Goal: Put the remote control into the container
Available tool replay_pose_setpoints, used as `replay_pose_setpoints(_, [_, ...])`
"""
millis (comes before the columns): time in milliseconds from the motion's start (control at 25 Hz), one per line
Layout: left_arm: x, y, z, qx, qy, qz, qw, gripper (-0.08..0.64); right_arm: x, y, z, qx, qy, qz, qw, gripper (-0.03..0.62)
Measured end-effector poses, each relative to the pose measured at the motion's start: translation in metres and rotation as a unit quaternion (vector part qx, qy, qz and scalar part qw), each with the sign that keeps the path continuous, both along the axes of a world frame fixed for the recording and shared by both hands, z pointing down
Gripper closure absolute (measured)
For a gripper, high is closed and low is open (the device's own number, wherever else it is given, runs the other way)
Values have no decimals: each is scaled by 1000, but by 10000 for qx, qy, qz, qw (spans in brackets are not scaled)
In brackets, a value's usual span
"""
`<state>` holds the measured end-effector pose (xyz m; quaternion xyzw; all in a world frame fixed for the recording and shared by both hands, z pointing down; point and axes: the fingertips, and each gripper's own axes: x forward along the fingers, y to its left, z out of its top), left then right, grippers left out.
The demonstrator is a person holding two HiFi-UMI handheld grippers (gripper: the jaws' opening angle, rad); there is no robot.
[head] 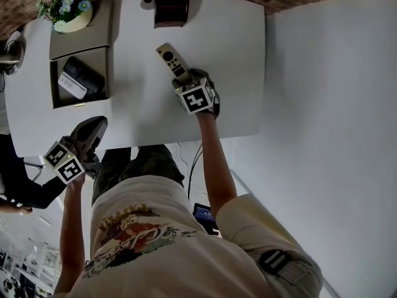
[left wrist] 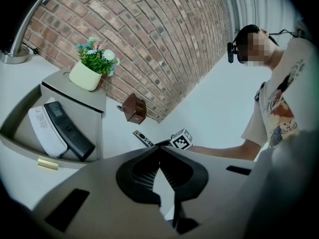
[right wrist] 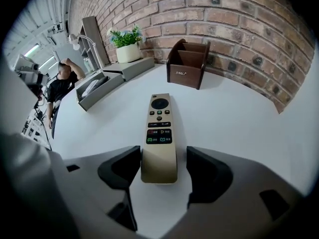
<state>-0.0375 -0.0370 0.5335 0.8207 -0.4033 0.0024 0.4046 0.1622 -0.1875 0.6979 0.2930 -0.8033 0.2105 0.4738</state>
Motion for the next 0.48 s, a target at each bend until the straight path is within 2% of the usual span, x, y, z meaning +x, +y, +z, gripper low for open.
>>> replay_pose_setpoints(320, [1, 2, -3, 44, 108, 14, 9999, 555, -1, -1, -1, 97, 30, 35, 9999, 322])
replay_pose_setpoints(480, [0, 3, -5, 72, 136, 9, 9999, 555, -2, -1, -3, 73, 86, 156, 9998, 379])
